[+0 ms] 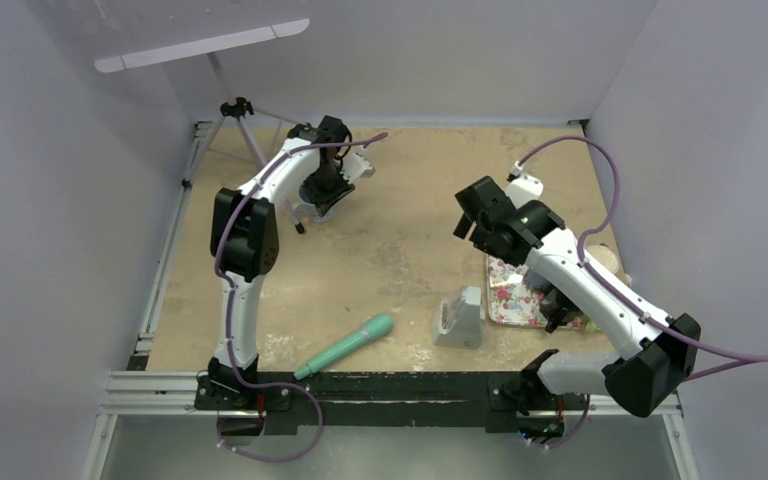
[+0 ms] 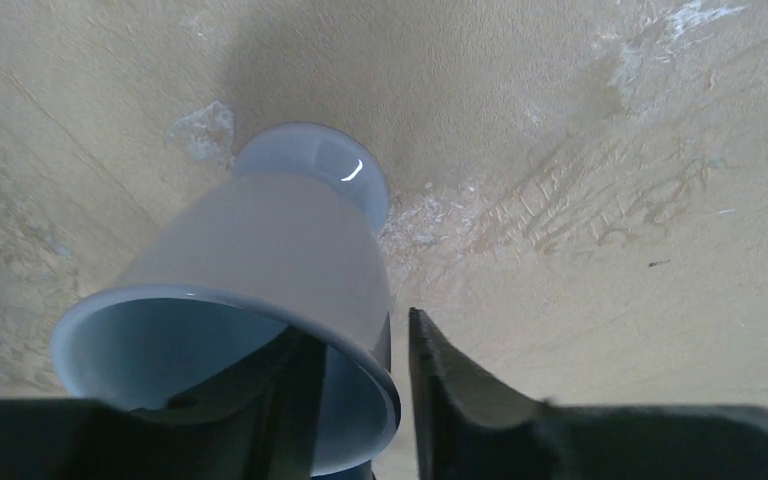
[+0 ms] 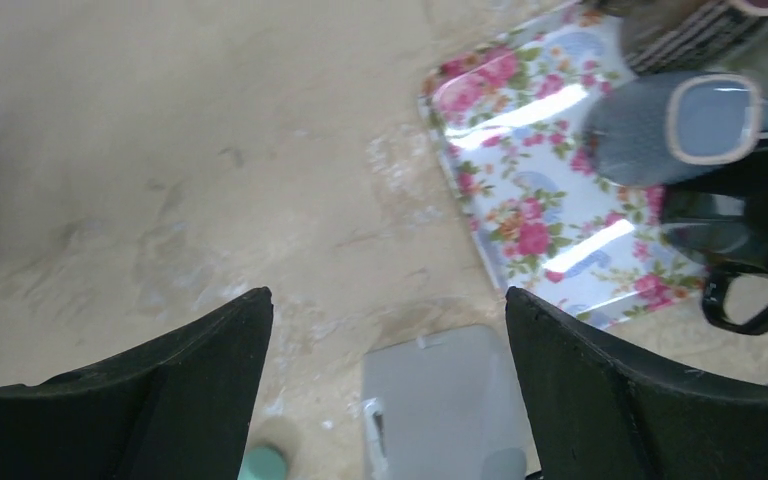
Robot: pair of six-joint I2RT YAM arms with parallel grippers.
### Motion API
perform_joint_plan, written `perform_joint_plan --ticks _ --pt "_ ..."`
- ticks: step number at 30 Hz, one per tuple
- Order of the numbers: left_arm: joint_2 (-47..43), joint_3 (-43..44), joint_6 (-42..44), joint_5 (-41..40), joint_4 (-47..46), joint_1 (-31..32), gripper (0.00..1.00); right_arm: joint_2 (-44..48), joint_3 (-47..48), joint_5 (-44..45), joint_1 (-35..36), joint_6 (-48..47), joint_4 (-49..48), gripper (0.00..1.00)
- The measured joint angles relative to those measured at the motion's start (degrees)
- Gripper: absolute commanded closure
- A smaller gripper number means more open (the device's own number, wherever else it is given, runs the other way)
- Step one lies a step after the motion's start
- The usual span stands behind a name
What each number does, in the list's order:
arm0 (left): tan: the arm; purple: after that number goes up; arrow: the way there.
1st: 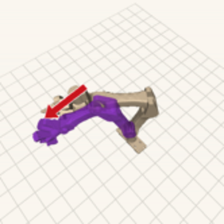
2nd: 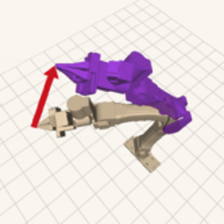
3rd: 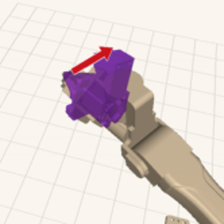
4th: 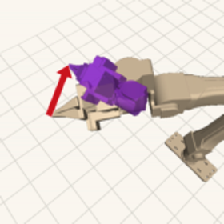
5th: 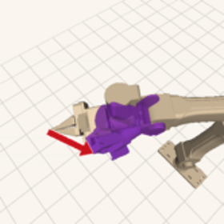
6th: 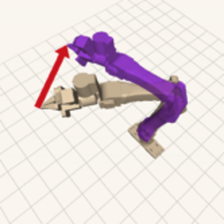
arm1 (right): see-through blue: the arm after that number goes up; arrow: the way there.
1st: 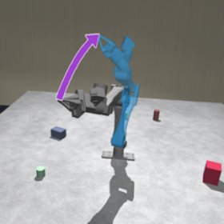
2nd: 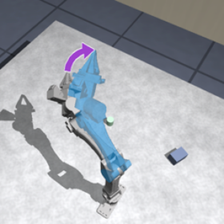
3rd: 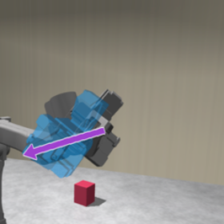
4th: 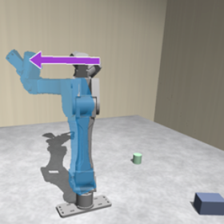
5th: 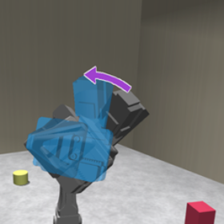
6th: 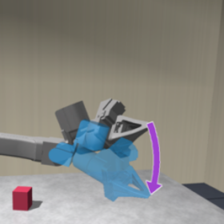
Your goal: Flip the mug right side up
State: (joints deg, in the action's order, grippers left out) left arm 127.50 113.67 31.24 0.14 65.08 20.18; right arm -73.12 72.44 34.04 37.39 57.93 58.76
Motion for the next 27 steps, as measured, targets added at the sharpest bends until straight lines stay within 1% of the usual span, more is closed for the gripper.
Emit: perform_joint_plan --ticks 4,9,11,14,16,20,25,27 --pt "-0.3 0.0 0.1 0.5 0.1 -0.2 0.41 0.0 -4.7 2.0 -7.3 1.0 1.5 0.12" --pt "-3.4 0.0 -0.2 3.0 1.0 -0.3 0.32 0.5 -9.5 2.6 -15.5 -2.3 -0.3 0.12" --pt "-6.1 0.0 -0.4 4.5 1.9 -0.3 0.28 0.7 -10.9 2.5 -18.8 -4.3 -2.0 0.08" --pt "-11.3 0.0 -0.8 7.2 3.1 -0.3 0.26 0.5 -12.3 2.9 -23.7 -7.6 -4.2 0.04" --pt "-15.0 -0.2 -1.2 9.0 3.7 -0.3 0.26 -0.2 -12.4 2.9 -26.1 -10.2 -5.7 0.04" --pt "-21.5 -2.6 -1.9 12.1 4.1 -0.3 0.26 -2.9 -12.4 2.2 -29.0 -14.2 -9.3 0.04" --pt "-25.5 -7.1 -2.1 14.0 4.8 -0.3 0.26 -7.5 -13.2 0.9 -31.6 -17.6 -13.0 0.04" --pt "-25.9 -8.7 -2.1 14.3 5.0 -0.3 0.25 -8.3 -13.9 0.4 -32.1 -18.5 -14.2 0.07"
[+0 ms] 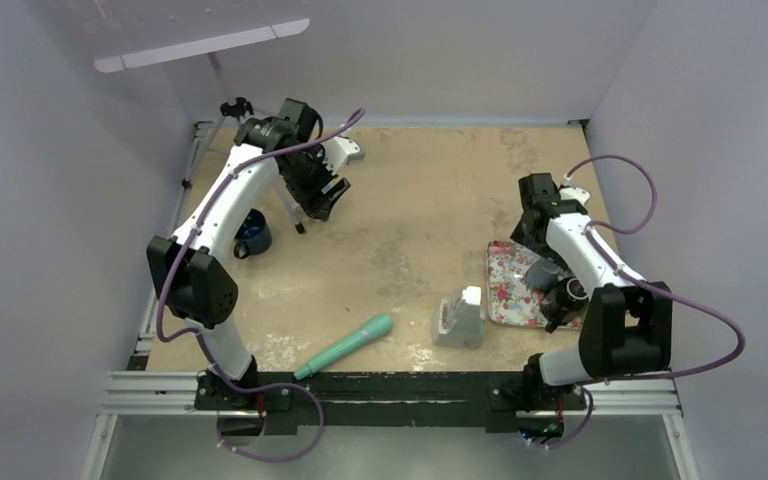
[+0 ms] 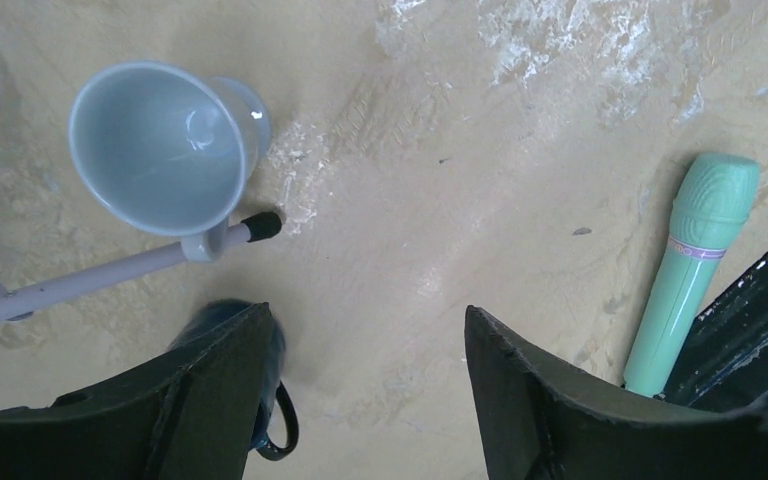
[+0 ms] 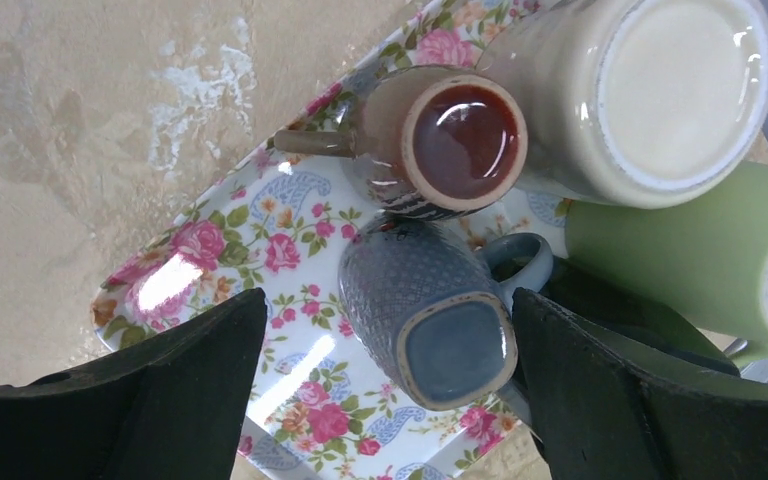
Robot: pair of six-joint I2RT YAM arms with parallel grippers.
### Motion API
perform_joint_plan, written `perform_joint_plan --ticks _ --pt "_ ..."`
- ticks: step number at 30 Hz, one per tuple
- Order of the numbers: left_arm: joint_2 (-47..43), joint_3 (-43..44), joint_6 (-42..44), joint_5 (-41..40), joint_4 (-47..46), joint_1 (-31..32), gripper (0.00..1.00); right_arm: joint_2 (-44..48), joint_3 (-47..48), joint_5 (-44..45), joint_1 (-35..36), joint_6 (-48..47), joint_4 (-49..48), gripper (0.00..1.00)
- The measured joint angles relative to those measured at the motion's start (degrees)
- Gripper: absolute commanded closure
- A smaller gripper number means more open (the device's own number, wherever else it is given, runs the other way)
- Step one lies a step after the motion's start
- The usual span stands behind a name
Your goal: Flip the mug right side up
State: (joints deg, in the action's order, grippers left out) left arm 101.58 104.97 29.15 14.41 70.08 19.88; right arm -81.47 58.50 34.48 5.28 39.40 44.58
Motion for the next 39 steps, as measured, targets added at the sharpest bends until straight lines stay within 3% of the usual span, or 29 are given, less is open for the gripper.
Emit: perform_joint_plan --ticks 12,18,24,27,32,39 --pt "0.0 -1.5 0.0 0.5 0.8 -0.4 0.26 -1.0 -0.5 -10.7 2.4 -3.8 -3.7 0.16" --pt "0.0 -1.5 0.0 0.8 0.8 -0.4 0.25 -1.6 -0.1 -14.4 8.7 -4.2 -3.3 0.15" --pt "0.0 -1.5 0.0 0.9 1.0 -0.4 0.25 0.4 1.7 -18.1 9.5 -9.3 -2.1 0.09" --pt "0.0 -1.5 0.0 0.9 1.0 -0.4 0.25 5.3 3.7 -21.1 9.5 -14.3 -0.9 0.06" --pt "0.0 -1.5 0.0 0.9 1.0 -0.6 0.25 11.5 9.5 -25.1 8.9 -24.7 -0.5 0.10" --pt "0.0 -1.5 0.7 1.2 1.5 -0.7 0.25 23.9 8.3 -31.9 7.8 -55.4 -2.0 0.04"
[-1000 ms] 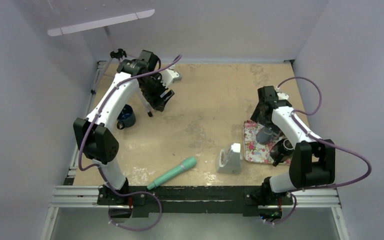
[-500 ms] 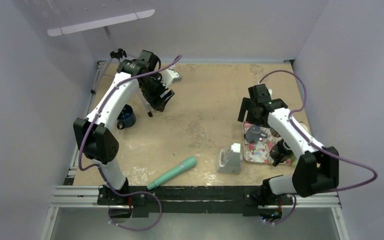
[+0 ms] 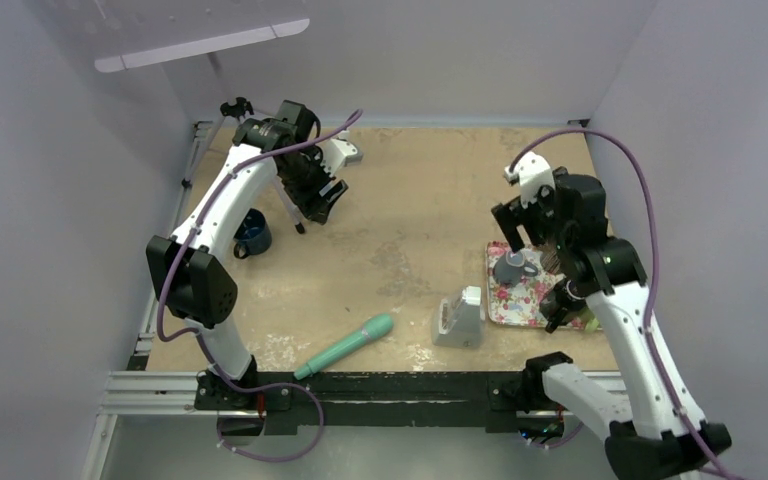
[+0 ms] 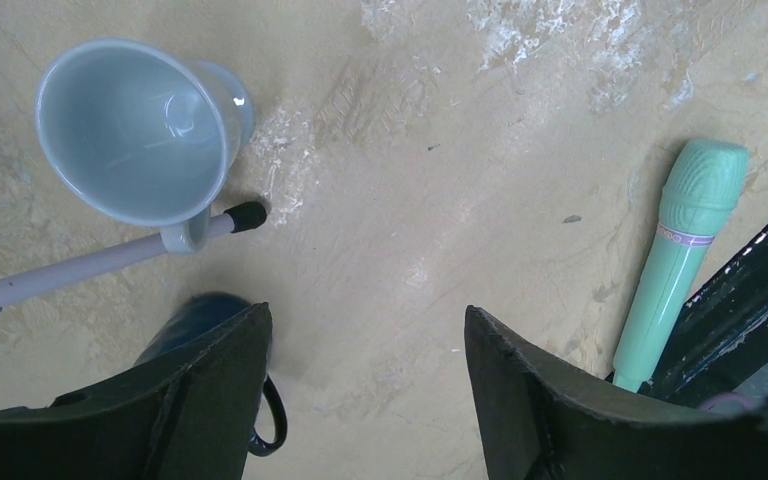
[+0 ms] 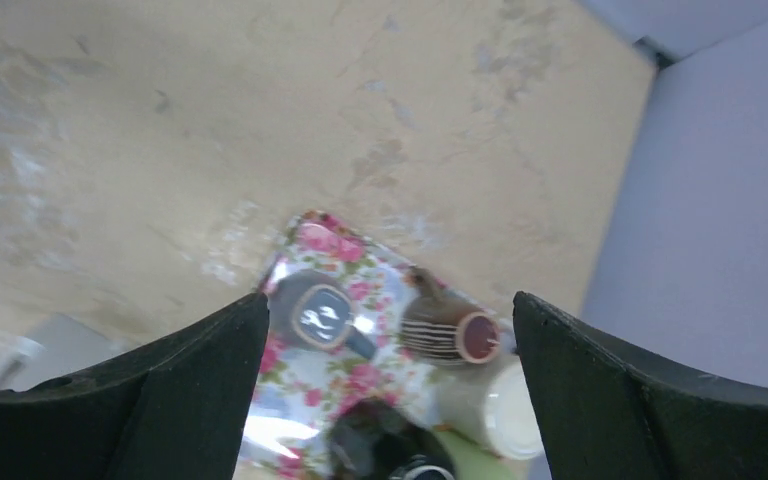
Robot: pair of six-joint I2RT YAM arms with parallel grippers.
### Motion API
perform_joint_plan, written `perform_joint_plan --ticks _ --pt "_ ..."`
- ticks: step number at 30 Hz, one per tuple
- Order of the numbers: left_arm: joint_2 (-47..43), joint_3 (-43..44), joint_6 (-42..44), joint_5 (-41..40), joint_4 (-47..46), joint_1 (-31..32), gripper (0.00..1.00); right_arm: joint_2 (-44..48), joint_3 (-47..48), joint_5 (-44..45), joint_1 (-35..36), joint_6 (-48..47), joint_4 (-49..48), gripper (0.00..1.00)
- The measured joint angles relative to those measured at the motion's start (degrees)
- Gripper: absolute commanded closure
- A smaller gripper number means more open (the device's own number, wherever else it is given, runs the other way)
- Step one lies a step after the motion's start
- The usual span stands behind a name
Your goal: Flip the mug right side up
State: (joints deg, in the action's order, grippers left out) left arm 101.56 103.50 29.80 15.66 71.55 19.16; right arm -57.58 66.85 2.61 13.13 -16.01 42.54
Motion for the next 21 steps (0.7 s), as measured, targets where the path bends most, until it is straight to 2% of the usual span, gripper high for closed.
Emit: perform_joint_plan --ticks 4,7,12,17,21 --pt "0.0 0.0 0.0 0.1 -0.1 0.0 0.26 8.5 -5.9 1.8 -0.3 -17.9 1.7 0.08" --pt "0.0 0.0 0.0 0.4 -0.1 0.0 0.26 9.1 -12.2 1.5 -2.0 -26.8 5.2 0.10" --pt "0.0 -0.3 0.1 0.5 -0.2 0.0 0.26 6.1 -24.3 0.9 -4.3 -34.7 5.4 0.10" --pt "0.0 -0.3 0.8 0.5 -0.2 0.0 0.26 9.5 -24.3 -2.5 -6.0 -39.3 2.3 0.15" --pt "-0.1 -0.7 0.9 0.5 -0.3 0.0 0.27 7.0 -24.3 -4.8 -9.2 -42.5 0.6 0.16"
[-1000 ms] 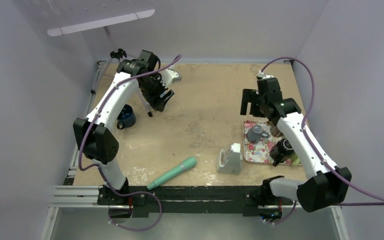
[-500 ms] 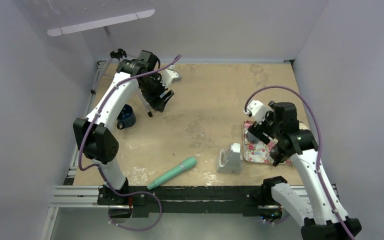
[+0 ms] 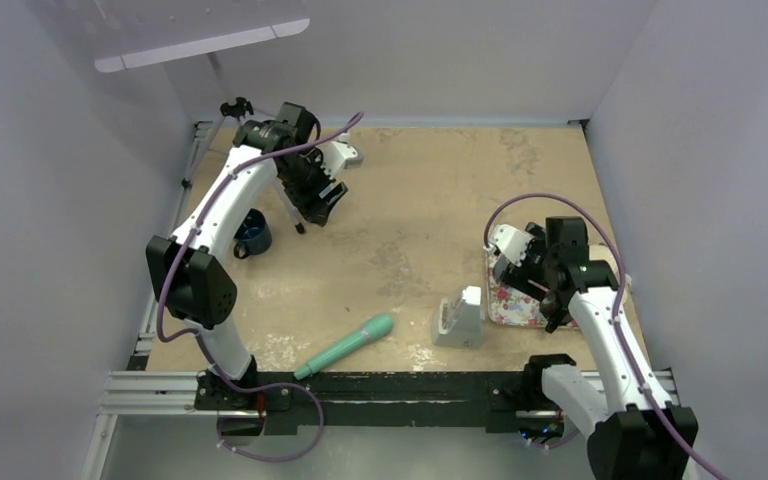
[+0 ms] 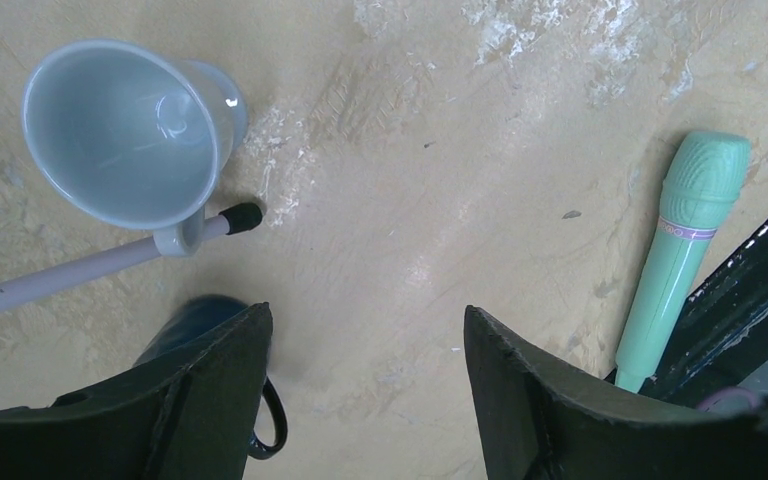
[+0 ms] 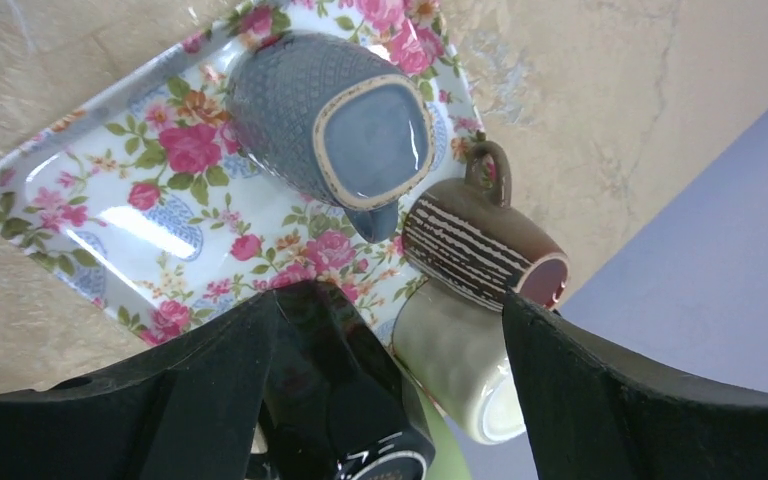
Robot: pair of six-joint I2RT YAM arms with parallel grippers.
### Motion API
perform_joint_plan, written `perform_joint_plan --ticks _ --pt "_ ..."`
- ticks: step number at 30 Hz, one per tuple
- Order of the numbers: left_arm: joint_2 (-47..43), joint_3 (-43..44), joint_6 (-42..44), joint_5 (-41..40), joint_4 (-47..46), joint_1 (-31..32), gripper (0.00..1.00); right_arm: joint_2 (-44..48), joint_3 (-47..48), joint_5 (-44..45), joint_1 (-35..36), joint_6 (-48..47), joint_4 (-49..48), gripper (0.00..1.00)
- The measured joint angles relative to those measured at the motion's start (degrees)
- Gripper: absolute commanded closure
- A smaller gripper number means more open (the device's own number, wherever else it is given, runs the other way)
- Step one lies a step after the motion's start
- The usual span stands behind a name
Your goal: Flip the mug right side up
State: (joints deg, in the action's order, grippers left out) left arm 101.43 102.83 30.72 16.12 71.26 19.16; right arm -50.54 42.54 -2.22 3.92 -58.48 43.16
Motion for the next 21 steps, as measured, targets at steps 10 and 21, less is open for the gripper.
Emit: perform_joint_plan --ticks 10,21 --pt "-1.3 -1.5 0.4 0.0 0.0 0.0 0.27 -6.9 -1.4 -3.7 -8.2 -4.9 -7.4 0.26" --pt "-2.8 -3.1 0.4 0.0 -0.4 0.0 0.27 -15.6 -0.3 -9.3 -8.2 -5.0 -12.0 0.41"
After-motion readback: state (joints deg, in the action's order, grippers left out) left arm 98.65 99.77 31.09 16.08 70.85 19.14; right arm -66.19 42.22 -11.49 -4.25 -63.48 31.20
